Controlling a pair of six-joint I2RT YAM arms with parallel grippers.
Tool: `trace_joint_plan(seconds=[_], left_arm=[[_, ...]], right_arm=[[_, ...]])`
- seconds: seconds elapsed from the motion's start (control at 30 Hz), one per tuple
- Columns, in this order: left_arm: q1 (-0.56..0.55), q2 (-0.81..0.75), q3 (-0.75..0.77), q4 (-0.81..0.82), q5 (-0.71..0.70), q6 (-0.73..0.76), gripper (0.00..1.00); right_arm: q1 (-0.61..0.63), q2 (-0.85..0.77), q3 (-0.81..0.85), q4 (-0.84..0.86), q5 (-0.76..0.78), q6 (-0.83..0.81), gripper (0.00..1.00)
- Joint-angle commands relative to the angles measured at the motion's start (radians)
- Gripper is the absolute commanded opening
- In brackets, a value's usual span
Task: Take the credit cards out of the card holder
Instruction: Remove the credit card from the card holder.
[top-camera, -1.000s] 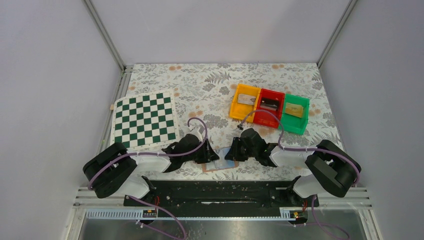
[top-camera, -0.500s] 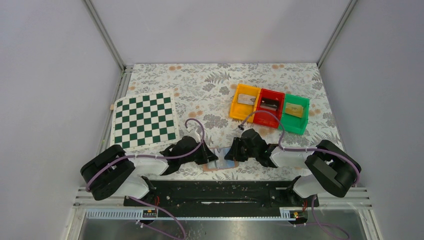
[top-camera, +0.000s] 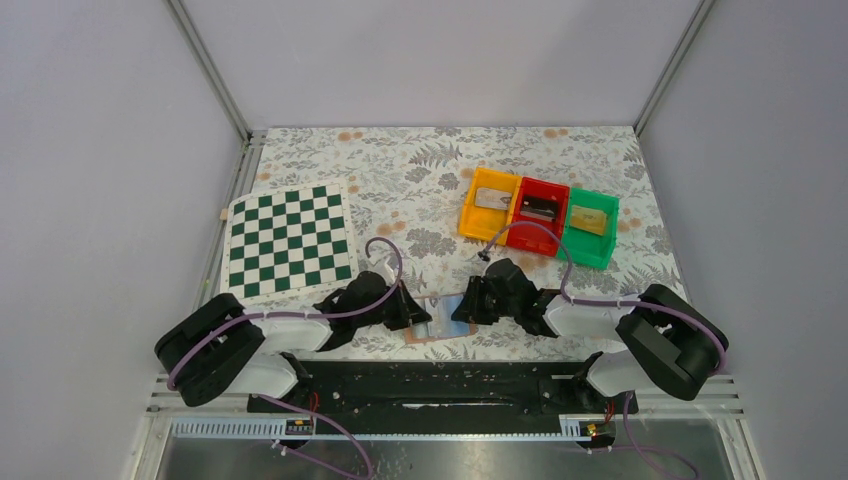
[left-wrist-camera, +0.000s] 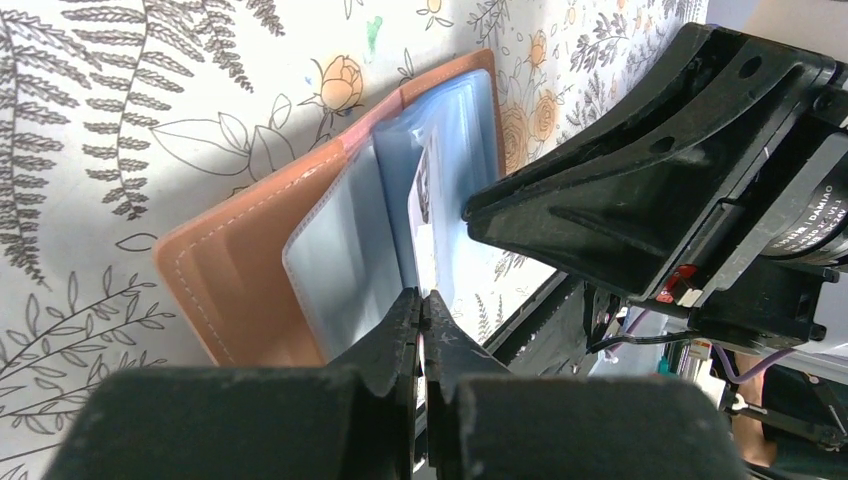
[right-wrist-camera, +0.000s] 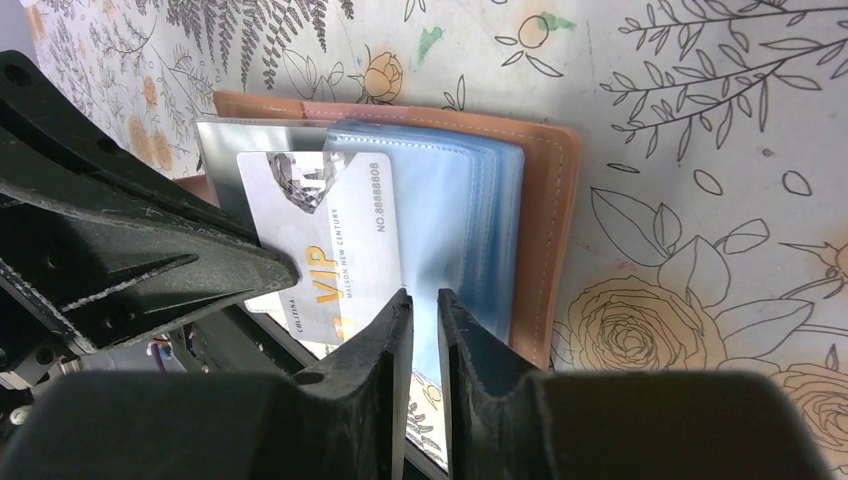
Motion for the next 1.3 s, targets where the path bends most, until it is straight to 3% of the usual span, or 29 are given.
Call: trace_joint_plan(seconds=[0.0,0.43,0.63,0.83,1.03,1.27], left_arm=[[0.018,-0.029,-0.013,0.017,0.053,0.018,0.0],[0.066,-0.29,-0.017,-0.287,0.007,0.076,0.0],[0.067,-0.399,0.048,-0.459,0.078,0.139,0.0],[0.067,-0.531,0.078,-0.528,0.236,0.183,0.0],[0.067,-0.579,0.092,-0.508,0.398,0.174,0.0],[0.067,-0.595,0.108,-0.534,0.446,0.205,0.0]], right_arm=[[-0.01,-0.003,-0.021,-0.101,0.027,-0.041,0.22],[-0.014,-0.085,0.044,-0.219,0.035,-0.089,0.21],[-0.015,-0.227,0.13,-0.322,0.006,-0.292,0.26],[-0.023,-0.321,0.286,-0.478,-0.168,-0.481,0.37],[-0.035,-0.259,0.408,-0.547,-0.436,-0.596,0.54],[-0.039,-0.086,0.513,-0.587,-0.68,-0.626,0.53]])
